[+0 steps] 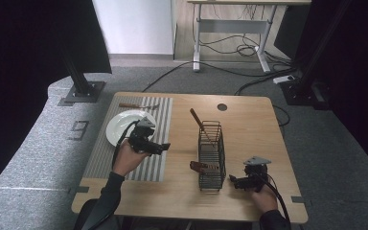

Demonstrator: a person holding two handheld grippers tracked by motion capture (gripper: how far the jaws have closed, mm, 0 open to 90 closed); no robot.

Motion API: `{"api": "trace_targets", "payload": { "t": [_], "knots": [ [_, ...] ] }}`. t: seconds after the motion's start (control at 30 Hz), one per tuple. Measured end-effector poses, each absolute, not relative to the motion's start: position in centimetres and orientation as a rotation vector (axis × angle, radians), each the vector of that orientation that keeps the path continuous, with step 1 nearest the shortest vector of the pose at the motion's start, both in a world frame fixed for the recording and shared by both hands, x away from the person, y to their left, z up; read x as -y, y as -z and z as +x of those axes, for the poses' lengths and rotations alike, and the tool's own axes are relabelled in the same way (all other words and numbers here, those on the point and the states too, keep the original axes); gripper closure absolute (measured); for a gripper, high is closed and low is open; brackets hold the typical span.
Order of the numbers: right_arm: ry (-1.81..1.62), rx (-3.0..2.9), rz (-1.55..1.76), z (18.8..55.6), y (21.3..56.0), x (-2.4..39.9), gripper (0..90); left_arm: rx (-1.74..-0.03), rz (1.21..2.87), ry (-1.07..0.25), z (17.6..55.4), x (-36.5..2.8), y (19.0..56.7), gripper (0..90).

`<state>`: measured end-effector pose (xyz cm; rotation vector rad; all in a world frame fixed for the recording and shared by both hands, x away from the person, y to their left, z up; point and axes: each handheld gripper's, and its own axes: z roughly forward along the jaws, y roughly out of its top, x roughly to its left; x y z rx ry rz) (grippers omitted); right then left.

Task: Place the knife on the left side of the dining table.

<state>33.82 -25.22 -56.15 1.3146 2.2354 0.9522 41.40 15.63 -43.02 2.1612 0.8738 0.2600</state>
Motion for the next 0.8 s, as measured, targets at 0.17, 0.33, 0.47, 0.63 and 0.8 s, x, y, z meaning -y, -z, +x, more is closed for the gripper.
{"api": "trace_targets", "payload": {
  "t": [0.17, 0.33, 0.47, 0.63, 0.8],
  "knots": [
    [-0.952, -2.235, 1.310, 33.8, 56.2, 25.2, 0.0, -0.852, 2.173, -0.258, 41.8, -14.8, 42.7, 6.2],
    [-0.954, -2.234, 1.315, 33.8, 56.2, 25.2, 0.0, -0.836, 2.186, -0.257, 42.5, -13.9, 42.4, 6.4],
    [-0.954, -2.233, 1.316, 33.8, 56.1, 25.2, 0.0, -0.825, 2.201, -0.264, 42.8, -13.2, 42.1, 6.7],
    [-0.951, -2.236, 1.314, 33.8, 56.1, 25.2, 0.0, -0.816, 2.209, -0.272, 43.2, -12.6, 41.5, 6.9],
    [-0.951, -2.236, 1.314, 33.8, 56.1, 25.2, 0.0, -0.819, 2.210, -0.272, 43.8, -11.7, 41.1, 6.8]
  ]
}}
